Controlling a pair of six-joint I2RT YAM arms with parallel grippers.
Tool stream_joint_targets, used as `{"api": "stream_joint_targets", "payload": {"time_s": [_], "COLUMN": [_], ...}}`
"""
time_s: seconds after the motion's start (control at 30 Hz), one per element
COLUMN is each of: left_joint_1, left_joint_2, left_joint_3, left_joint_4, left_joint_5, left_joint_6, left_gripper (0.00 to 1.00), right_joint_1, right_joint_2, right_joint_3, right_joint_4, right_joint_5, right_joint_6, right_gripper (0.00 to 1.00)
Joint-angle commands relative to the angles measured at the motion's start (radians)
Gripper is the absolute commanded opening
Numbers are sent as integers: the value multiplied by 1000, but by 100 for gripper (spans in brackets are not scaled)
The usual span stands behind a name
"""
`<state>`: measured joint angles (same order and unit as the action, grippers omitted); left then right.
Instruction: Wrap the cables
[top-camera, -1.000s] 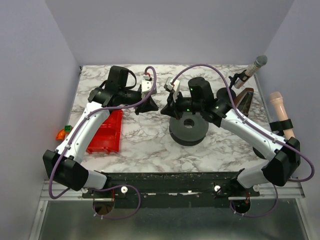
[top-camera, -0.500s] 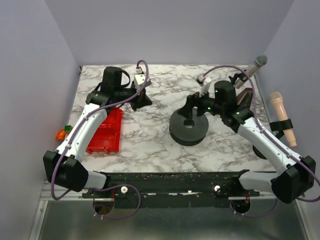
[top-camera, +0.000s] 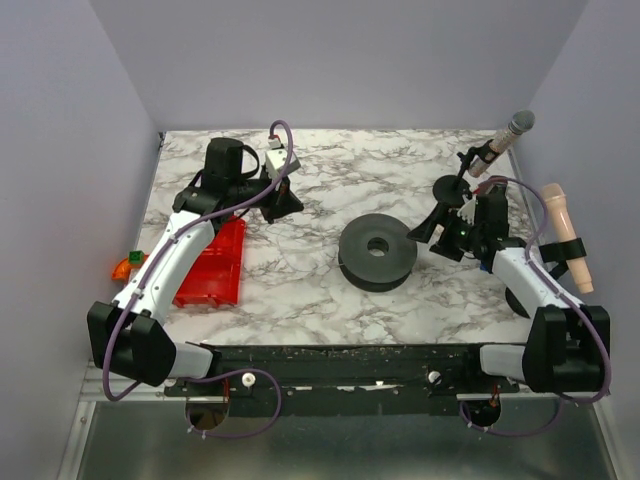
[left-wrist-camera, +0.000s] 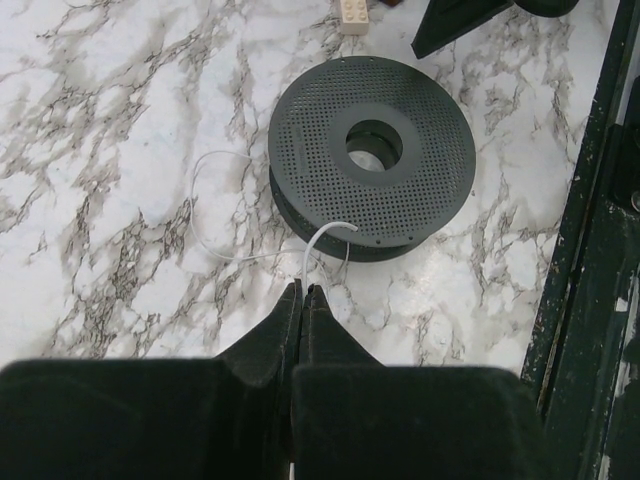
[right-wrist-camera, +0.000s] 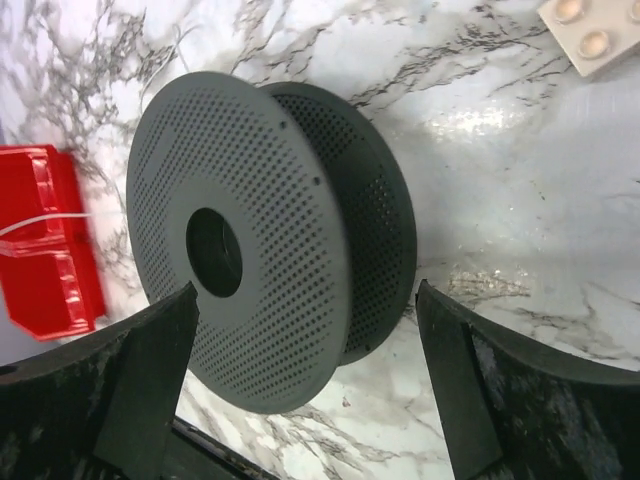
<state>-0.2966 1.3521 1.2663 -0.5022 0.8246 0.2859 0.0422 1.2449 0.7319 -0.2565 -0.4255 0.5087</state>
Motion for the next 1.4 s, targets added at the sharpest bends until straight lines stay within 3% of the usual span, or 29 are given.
{"api": "stream_joint_targets", "payload": {"time_s": [0.0, 0.17, 0.47, 0.77, 0.97, 1.1, 1.23, 1.37], "left_joint_1": [-1, -1, -1, -1, -1, -1, 22, 92], "left_joint_2": [-11, -7, 16, 41, 45, 54, 55, 42], "left_joint_3": [-27, -22, -7, 16, 21, 67, 159, 273], "left_joint_4": [45, 44, 47, 40, 48, 4, -71, -145], "left_joint_5": [16, 8, 10, 16, 25, 27, 33, 4], "left_joint_6": [-36, -33, -34, -39, -54, -38, 2, 30], "left_gripper": [0, 0, 0, 0, 0, 0, 0, 0], "right_joint_1": [-61, -61, -61, -59, -56, 20, 244, 324], "right_joint_2": [108, 189, 251, 350, 335, 208, 33, -125], "right_joint_3": [-49, -77, -74, -66, -51, 13, 106, 78], "right_joint_4": [169, 344, 408, 496, 481, 308, 117, 176], "right_joint_5": [-223, -351, -383, -495, -555, -500, -279, -158], "right_joint_6": [54, 50, 7, 14, -48, -237, -471, -558], "right_gripper": [94, 79, 52, 46, 1, 1, 1, 1]}}
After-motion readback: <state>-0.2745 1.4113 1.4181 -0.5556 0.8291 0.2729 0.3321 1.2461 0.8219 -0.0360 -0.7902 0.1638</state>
